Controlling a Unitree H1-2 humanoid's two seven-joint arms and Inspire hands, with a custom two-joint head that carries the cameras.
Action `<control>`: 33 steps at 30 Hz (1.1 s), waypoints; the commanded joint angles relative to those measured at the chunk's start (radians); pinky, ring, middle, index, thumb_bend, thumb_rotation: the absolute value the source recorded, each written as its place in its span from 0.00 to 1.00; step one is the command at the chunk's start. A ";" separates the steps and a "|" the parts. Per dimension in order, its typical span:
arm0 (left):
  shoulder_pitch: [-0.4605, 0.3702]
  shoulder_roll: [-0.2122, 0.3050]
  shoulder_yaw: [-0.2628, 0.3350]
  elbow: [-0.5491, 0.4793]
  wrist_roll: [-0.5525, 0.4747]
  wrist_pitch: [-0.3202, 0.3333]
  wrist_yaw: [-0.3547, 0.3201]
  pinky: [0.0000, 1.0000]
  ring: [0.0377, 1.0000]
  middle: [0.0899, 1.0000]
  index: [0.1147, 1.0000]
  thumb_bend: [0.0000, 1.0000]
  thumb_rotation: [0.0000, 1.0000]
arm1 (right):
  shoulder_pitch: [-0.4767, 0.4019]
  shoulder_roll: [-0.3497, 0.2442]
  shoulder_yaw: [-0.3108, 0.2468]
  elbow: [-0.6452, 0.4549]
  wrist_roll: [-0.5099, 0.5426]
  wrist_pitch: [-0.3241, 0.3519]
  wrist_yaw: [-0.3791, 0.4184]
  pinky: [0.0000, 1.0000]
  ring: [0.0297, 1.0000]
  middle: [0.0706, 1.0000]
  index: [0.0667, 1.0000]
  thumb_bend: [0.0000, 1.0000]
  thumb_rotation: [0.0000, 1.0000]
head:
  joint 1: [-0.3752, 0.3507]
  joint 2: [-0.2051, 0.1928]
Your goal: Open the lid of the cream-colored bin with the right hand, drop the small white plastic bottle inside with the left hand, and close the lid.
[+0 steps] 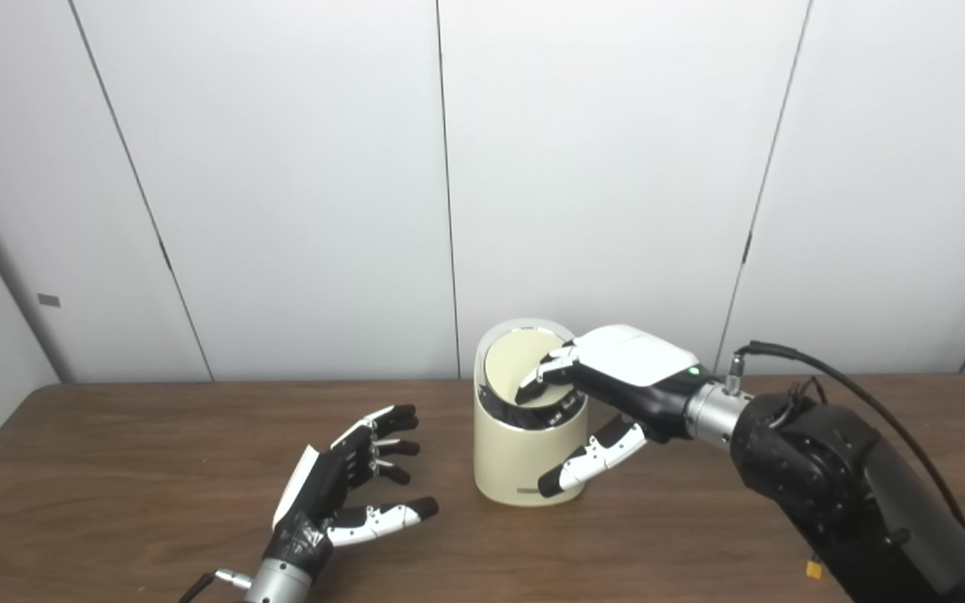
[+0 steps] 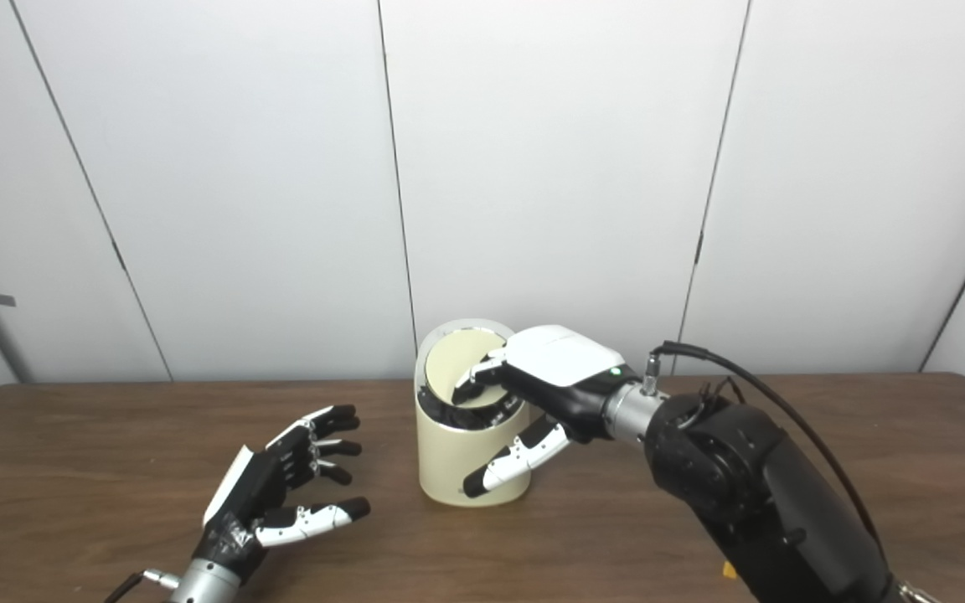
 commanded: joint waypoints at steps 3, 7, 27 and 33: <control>-0.034 0.008 0.004 -0.018 0.001 -0.020 0.004 0.59 0.73 0.81 0.82 0.83 0.14 | -0.019 0.001 -0.036 -0.028 0.011 0.044 0.002 0.90 0.89 0.74 0.73 0.67 0.60 | -0.003 -0.001; -0.034 0.010 0.002 -0.015 0.002 -0.028 0.002 0.59 0.73 0.81 0.82 0.82 0.13 | -0.027 0.015 -0.069 -0.047 0.018 0.077 -0.022 0.89 0.89 0.75 0.72 0.65 0.56 | -0.006 -0.004; -0.036 0.006 -0.001 -0.010 0.002 -0.037 -0.001 0.59 0.73 0.81 0.83 0.81 0.12 | 0.045 0.068 -0.197 0.001 0.075 0.006 -0.286 0.63 0.79 0.80 0.80 0.65 0.46 | -0.006 -0.011; -0.039 0.009 0.004 -0.010 -0.012 -0.046 -0.005 0.60 0.73 0.81 0.83 0.82 0.13 | 0.122 0.129 -0.279 0.048 0.160 0.043 -0.378 0.65 0.79 0.83 0.83 0.71 0.33 | -0.008 -0.011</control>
